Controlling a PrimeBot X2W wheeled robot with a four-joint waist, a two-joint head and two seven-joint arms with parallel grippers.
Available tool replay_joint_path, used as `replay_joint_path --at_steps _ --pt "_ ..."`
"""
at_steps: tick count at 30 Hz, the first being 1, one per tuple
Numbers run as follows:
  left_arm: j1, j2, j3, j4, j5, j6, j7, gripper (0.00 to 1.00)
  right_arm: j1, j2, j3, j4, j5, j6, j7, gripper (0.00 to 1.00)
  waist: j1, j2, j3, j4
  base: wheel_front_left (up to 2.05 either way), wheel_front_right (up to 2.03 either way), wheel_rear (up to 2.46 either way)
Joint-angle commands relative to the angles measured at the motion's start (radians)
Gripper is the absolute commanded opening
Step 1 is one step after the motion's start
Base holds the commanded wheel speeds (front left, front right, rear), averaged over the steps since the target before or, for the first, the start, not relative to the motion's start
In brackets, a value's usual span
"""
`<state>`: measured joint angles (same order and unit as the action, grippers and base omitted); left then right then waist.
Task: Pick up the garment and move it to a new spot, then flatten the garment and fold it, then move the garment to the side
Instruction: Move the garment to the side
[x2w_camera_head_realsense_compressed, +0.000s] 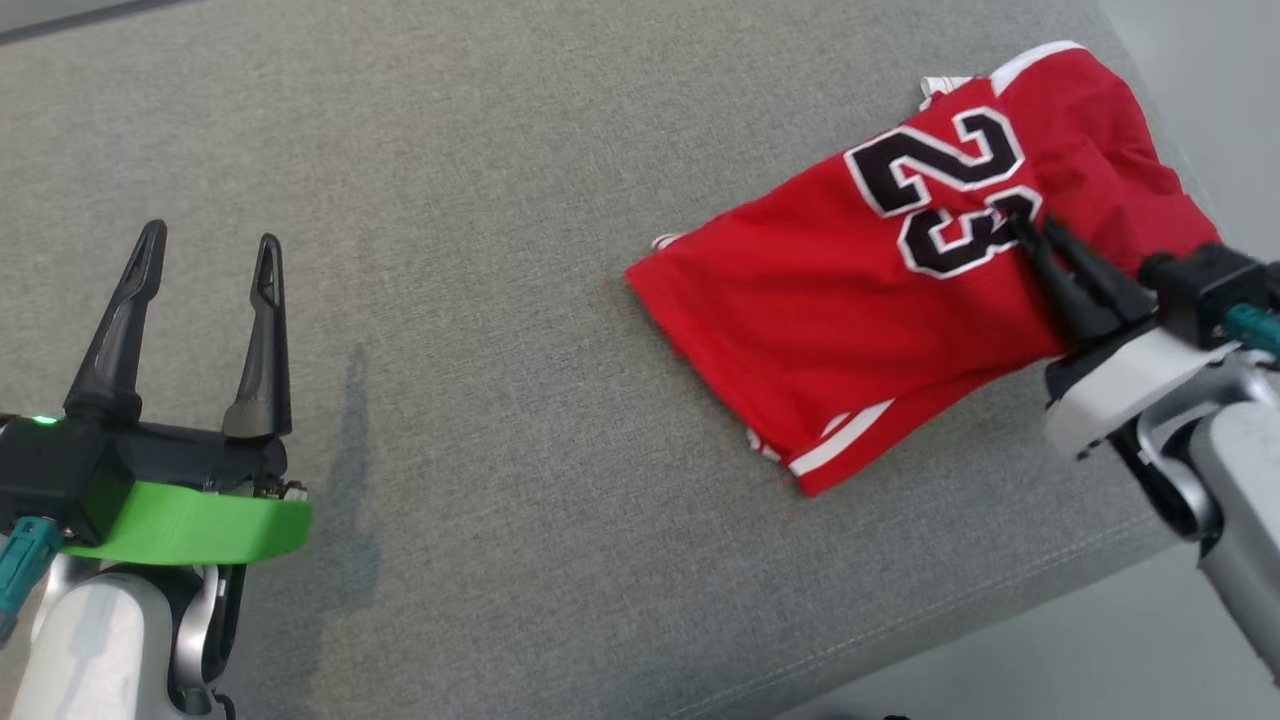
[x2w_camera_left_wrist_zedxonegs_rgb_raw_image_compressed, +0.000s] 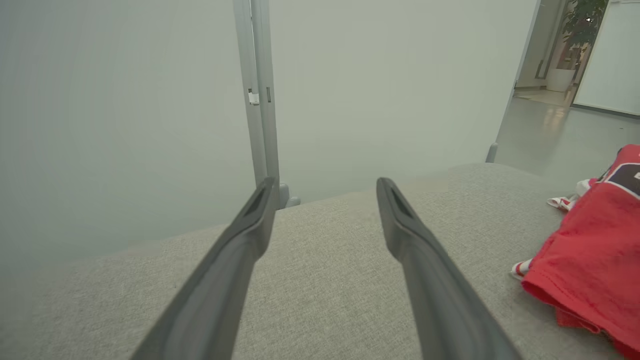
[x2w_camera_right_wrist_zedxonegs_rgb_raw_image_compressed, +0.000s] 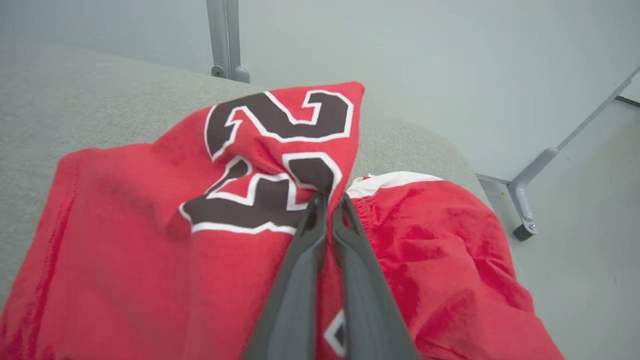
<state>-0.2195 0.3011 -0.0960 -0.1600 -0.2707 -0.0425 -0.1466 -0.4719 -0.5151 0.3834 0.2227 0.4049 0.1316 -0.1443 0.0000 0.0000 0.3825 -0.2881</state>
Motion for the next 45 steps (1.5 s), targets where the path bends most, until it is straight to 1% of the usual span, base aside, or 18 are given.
replay_joint_path --at_steps 1,5,8,9,13,18,20,21,22,26,29,31,34,39,42,45 --pt "-0.021 0.012 -0.002 -0.007 0.005 -0.002 0.005 1.00 -0.032 -0.027 -0.021 0.013 0.006 -0.002 -0.017 0.00 0.0000 0.0000 0.056 -0.040 0.00 0.00 0.00" --pt "-0.042 0.023 -0.011 -0.023 0.010 -0.007 0.017 1.00 -0.074 -0.088 -0.088 0.056 0.033 -0.002 -0.035 0.00 0.0000 0.0000 0.095 -0.040 0.00 0.00 0.00" --pt "-0.050 0.030 -0.014 -0.040 0.016 -0.007 0.026 1.00 -0.095 -0.112 -0.140 0.095 0.049 -0.002 -0.052 0.00 0.0000 0.0000 0.125 -0.042 0.00 0.00 0.00" --pt "-0.050 0.030 -0.014 -0.040 0.016 -0.007 0.026 1.00 -0.095 -0.112 -0.140 0.095 0.049 -0.002 -0.052 0.00 0.0000 0.0000 0.125 -0.042 0.00 0.00 0.00" --pt "-0.069 0.043 -0.016 -0.060 0.020 -0.009 0.039 1.00 -0.131 -0.119 -0.177 0.163 0.069 -0.002 -0.064 0.00 0.0000 0.0000 0.169 -0.037 0.00 0.00 0.00" --pt "-0.097 0.055 -0.023 -0.080 0.026 -0.011 0.052 1.00 -0.191 -0.095 -0.186 0.277 0.097 -0.002 -0.080 0.00 0.0000 0.0000 0.213 -0.030 0.00 0.00 0.00" --pt "-0.106 0.057 -0.027 -0.082 0.029 -0.011 0.055 1.00 -0.211 -0.083 -0.187 0.329 0.112 -0.002 -0.082 0.42 0.0000 0.0000 0.223 -0.027 0.00 0.00 0.00" --pt "-0.111 0.056 -0.029 -0.083 0.030 -0.012 0.056 1.00 -0.221 -0.079 -0.191 0.352 0.120 -0.002 -0.087 0.82 0.0000 0.0000 0.228 -0.025 0.00 0.00 0.00" --pt "-0.115 0.057 -0.032 -0.082 0.031 -0.012 0.056 1.00 -0.228 -0.076 -0.192 0.377 0.123 -0.002 -0.090 1.00 0.0000 0.0000 0.230 -0.024 0.00 0.00 0.00" --pt "-0.121 0.056 -0.038 -0.072 0.029 -0.012 0.050 1.00 -0.241 -0.066 -0.193 0.435 0.137 -0.002 -0.107 1.00 0.0000 0.0000 0.228 -0.023 0.00 0.00 0.00" --pt "-0.109 0.053 -0.039 -0.060 0.022 -0.007 0.044 1.00 -0.234 -0.058 -0.212 0.443 0.137 -0.002 -0.118 1.00 0.0000 0.0000 0.211 -0.028 0.00 0.00 0.00" --pt "-0.098 0.049 -0.039 -0.050 0.016 -0.004 0.037 1.00 -0.219 -0.049 -0.236 0.423 0.129 -0.002 -0.121 1.00 0.0000 0.0000 0.192 -0.032 0.00 0.00 0.00" --pt "-0.083 0.041 -0.040 -0.036 0.010 0.000 0.023 1.00 -0.181 -0.027 -0.303 0.362 0.086 -0.002 -0.122 1.00 0.0000 0.0000 0.156 -0.034 0.00 0.00 0.00" --pt "-0.056 0.024 -0.034 -0.009 -0.008 0.014 0.000 1.00 -0.088 0.061 -0.407 0.199 0.004 -0.002 -0.122 1.00 0.0000 0.0000 0.090 -0.024 0.00 0.00 0.00" --pt "-0.037 0.016 -0.028 0.005 -0.018 0.023 -0.014 1.00 -0.028 0.124 -0.428 0.102 -0.037 -0.002 -0.122 1.00 0.0000 0.0000 0.051 -0.010 0.00 0.00 0.00" --pt "-0.019 0.009 -0.021 0.019 -0.025 0.032 -0.023 1.00 0.028 0.182 -0.421 0.020 -0.069 -0.002 -0.122 1.00 0.0000 0.0000 0.014 0.010 0.00 0.00 0.00"
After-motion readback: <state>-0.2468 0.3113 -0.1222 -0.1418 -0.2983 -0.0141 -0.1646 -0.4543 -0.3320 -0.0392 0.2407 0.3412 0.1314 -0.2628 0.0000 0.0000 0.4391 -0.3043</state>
